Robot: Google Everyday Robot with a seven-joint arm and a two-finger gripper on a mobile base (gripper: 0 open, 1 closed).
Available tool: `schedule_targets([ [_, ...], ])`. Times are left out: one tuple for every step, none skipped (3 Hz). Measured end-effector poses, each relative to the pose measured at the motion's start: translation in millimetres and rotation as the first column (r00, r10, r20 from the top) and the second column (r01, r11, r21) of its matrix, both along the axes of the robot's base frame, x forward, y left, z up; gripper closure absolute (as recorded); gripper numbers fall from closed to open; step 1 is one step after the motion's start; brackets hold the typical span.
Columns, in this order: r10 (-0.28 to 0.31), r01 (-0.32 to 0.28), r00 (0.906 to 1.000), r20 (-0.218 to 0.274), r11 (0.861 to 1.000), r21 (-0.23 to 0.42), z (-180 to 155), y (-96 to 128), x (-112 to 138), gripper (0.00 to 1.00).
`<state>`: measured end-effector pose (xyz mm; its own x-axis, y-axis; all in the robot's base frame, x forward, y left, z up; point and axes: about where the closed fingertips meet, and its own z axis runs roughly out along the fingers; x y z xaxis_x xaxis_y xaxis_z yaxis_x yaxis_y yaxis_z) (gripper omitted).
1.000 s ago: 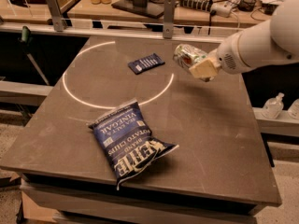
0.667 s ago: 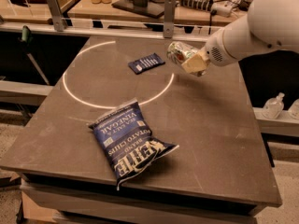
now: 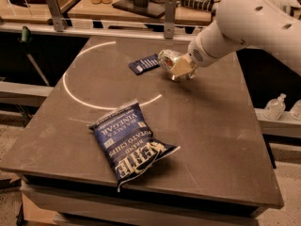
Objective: Move 7up can near rxbar blueberry
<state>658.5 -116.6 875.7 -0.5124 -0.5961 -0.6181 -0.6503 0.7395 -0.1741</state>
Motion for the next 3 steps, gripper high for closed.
schedule_targets([
  [0.016,-0.016,0.9992,-0.037,1.000,-0.004,-15,12,6,0.62],
  [0.037,-0.036,0.9977,-0.057,0.999,0.005,-23,21,10,0.39],
  [0.037,-0.035,0.9969,-0.069,0.999,0.031,-27,22,9,0.08],
])
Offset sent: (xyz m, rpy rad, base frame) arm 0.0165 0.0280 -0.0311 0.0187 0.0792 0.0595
